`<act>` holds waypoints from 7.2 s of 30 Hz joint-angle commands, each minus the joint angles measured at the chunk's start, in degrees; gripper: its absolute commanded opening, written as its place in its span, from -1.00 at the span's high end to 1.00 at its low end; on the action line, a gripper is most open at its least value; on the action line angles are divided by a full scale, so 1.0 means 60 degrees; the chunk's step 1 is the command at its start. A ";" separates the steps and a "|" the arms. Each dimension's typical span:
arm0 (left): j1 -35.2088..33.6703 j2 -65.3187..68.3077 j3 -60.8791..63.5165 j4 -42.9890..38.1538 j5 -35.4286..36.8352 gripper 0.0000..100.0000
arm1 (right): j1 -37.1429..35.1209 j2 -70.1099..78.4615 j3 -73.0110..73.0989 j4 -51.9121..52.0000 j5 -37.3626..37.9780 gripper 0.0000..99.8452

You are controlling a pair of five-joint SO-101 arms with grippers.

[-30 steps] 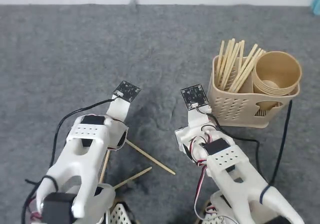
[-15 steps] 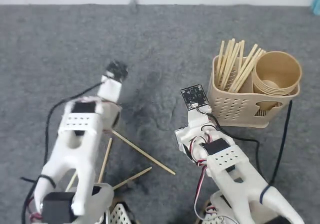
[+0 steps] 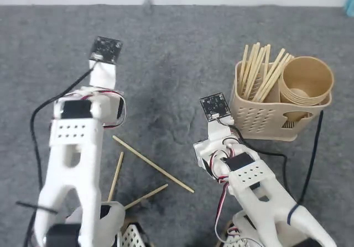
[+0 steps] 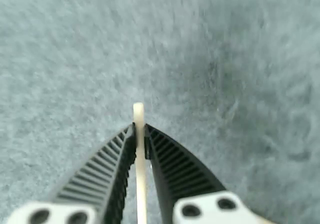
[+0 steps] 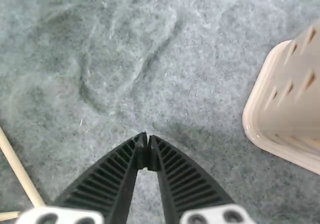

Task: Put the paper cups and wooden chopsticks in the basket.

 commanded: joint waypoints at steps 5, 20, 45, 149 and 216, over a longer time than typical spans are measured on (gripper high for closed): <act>-0.0088 -0.2608 0.0183 0.0059 0.1597 0.98 | -0.0007 0.0081 -0.0630 -0.0227 0.0190 0.98; -0.0777 -0.6960 0.0212 -0.0073 0.3575 0.98 | -0.0022 0.0432 -0.0645 -0.0432 0.0132 0.98; 0.4542 -0.6549 -0.0476 -0.9524 0.4249 0.98 | -0.0037 0.0491 -0.0645 -0.0520 0.0161 0.98; -0.0542 0.0498 0.3773 -0.2755 0.7136 0.92 | -0.0066 0.0491 -0.0645 -0.0476 0.0586 0.98; 0.0029 0.1172 0.2190 -0.1700 0.7941 0.90 | -0.0081 0.0491 -0.0645 -0.0491 0.0601 0.98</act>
